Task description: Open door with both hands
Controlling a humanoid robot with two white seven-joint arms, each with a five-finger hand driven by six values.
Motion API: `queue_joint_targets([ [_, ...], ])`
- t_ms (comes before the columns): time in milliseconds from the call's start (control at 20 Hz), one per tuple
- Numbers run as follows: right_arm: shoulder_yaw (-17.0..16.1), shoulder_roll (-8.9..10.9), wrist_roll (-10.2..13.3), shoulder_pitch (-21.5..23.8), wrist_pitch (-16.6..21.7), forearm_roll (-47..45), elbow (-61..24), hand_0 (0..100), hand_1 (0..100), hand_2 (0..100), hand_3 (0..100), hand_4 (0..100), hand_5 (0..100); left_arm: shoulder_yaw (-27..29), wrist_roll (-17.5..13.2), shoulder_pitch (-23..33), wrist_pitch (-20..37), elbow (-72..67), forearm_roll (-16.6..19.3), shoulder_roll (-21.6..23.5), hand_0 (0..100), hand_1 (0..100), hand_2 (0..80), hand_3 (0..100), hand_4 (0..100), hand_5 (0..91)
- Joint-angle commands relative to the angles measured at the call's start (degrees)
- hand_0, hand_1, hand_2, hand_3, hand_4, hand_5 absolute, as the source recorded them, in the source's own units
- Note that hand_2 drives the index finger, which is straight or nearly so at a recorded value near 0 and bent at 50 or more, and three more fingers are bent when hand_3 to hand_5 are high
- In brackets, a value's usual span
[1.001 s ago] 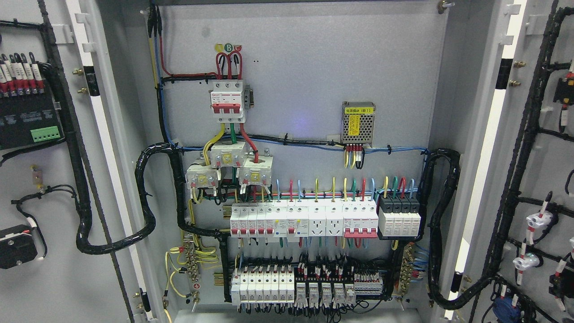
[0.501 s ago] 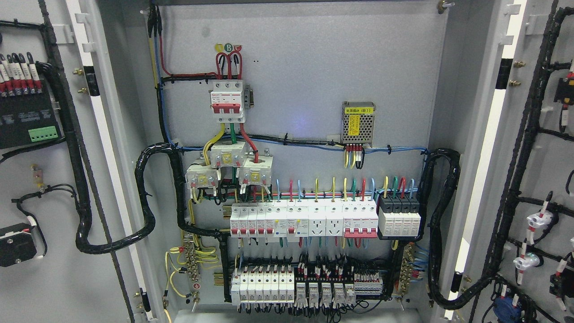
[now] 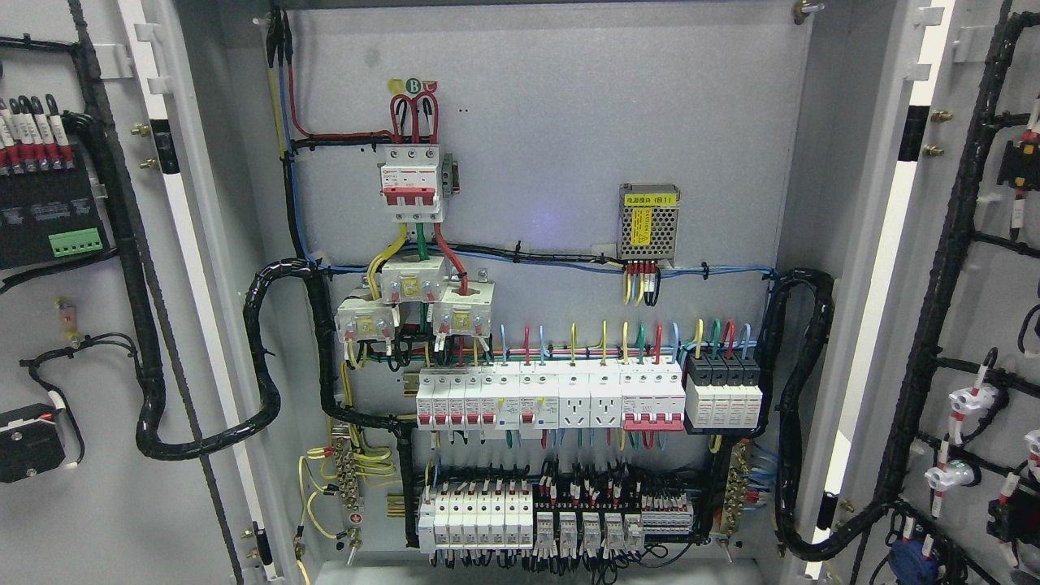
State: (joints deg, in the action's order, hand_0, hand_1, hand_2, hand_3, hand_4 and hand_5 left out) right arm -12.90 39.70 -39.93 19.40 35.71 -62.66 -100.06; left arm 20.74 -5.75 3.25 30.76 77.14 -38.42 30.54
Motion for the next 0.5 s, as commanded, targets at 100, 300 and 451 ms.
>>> queue_joint_targets([
  [100,4.2,-0.41,0.2,0.1,0.2,0.2,-4.6,0,0,0,0,0,0,-0.7,-0.1,3.3,0.3,5.5,-1.0,0.0,0,0,0.0,0,4,0.0],
  [300,7.0,-0.41,0.2,0.0,0.2,0.4,-5.5,0,0,0,0,0,0,-1.0,-0.1,6.1,0.3,10.4,-1.5,-0.3,0,0,0.0,0,4,0.0],
  [451,9.1,-0.41,0.3,-0.1,0.2,0.7,-5.6,0,0,0,0,0,0,-1.0,-0.1,8.3,0.4,13.6,-1.5,-0.6,0,0,0.0,0,4,0.0],
])
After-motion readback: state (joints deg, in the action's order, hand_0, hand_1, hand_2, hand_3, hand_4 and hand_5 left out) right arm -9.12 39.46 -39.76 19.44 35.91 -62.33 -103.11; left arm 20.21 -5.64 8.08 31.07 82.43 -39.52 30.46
